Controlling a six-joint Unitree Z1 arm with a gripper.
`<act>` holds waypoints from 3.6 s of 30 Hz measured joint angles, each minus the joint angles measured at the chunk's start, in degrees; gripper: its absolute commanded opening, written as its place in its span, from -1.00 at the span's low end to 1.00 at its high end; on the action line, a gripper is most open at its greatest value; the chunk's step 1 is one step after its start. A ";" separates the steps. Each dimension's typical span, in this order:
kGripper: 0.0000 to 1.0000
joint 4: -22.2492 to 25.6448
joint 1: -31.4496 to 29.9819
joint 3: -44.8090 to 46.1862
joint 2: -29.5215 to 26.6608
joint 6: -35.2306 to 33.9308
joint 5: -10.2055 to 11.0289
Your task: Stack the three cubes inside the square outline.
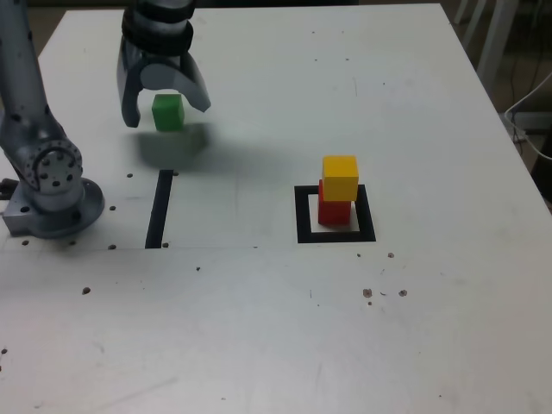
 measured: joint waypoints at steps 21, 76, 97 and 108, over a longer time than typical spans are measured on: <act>-0.33 -4.04 3.28 -0.73 6.16 2.69 0.81; -0.38 13.71 -22.87 -18.88 2.18 -6.88 -6.16; -0.38 27.90 -38.69 -40.49 9.95 -13.31 -7.49; -0.38 30.53 -43.65 -49.68 16.65 -14.82 -9.20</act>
